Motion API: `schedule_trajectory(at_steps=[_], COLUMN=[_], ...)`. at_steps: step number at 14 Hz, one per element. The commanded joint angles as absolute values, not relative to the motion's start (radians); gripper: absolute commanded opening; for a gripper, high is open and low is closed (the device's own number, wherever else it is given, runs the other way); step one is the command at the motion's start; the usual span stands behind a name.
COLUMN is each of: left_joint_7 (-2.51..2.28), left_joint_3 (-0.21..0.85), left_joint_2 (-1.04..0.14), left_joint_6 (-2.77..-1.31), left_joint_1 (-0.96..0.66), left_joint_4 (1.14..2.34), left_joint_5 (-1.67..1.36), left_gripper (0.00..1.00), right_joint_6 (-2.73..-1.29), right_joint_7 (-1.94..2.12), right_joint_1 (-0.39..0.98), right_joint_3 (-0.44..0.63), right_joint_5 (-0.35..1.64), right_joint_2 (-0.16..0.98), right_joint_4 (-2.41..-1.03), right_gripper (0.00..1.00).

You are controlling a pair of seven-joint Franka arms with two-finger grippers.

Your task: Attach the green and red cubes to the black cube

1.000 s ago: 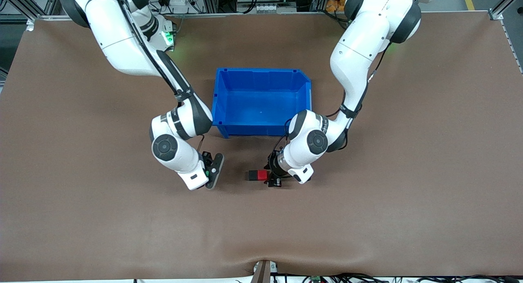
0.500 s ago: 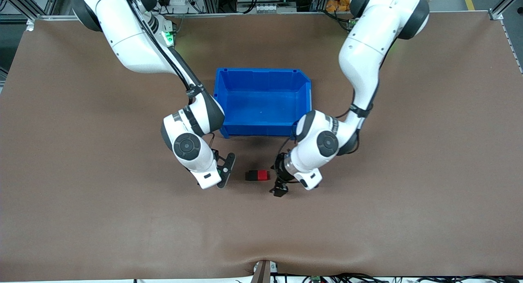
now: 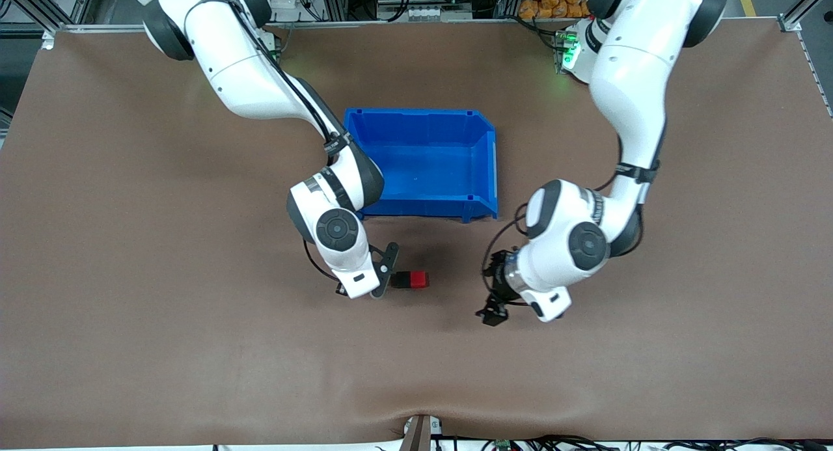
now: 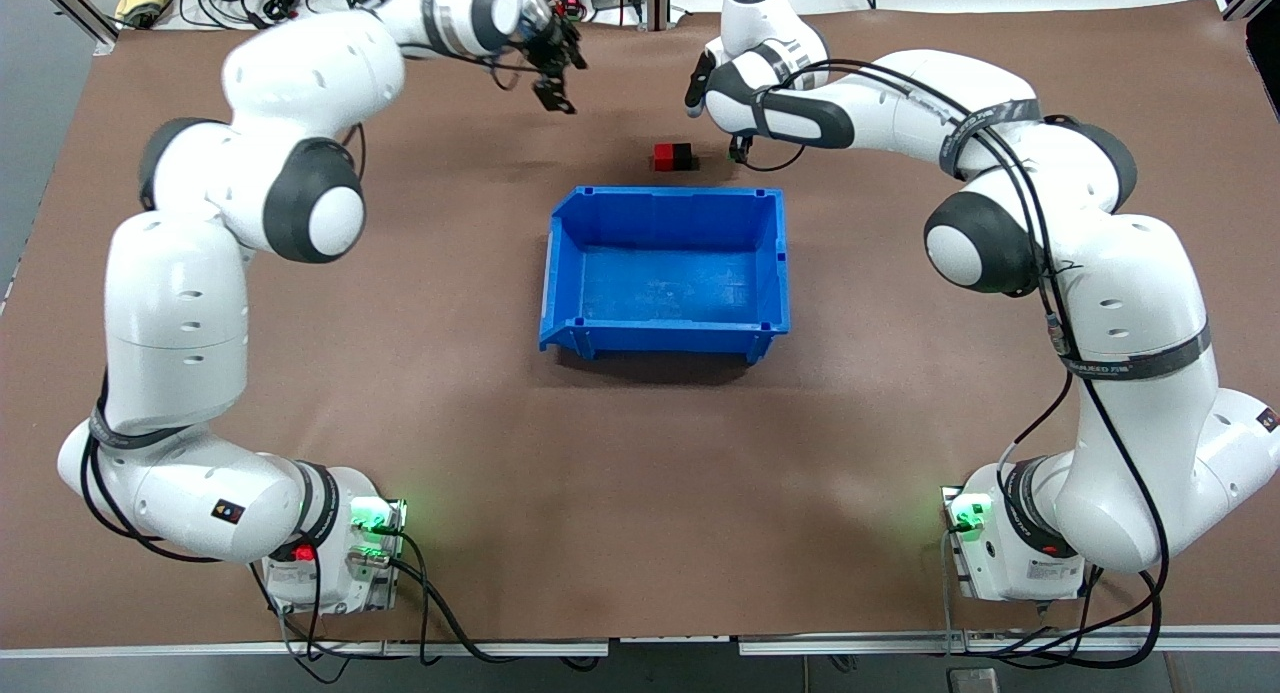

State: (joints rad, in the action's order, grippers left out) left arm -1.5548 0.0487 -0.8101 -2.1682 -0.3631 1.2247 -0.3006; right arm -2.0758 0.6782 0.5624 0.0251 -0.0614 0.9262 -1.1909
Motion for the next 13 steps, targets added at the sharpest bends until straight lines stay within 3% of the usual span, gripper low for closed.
schedule_trajectory(at_steps=[1,6,13], left_joint_7=[-1.418,-1.09,-0.582], left_joint_3=[0.054,0.051,0.049], left_joint_2=[-0.732,-0.597,-0.388], left_joint_6=[-2.051,-1.811,-1.583], left_joint_1=[-0.299,-0.167,-0.095], left_joint_4=[1.241,1.241,1.241], left_joint_5=[-0.279,-0.221,-0.02], left_gripper=[1.0,1.0,1.0], right_joint_6=[-2.06,-2.085,-2.125], right_joint_7=[0.655,0.612,0.591], right_joint_1=[0.597,0.64,0.65], right_joint_3=[0.044,0.063,0.061], right_joint_5=[-0.107,-0.115,-0.115], right_joint_2=[0.982,1.018,1.04], right_joint_4=[-1.108,-1.085,-1.063], right_gripper=[0.0,0.0,0.0])
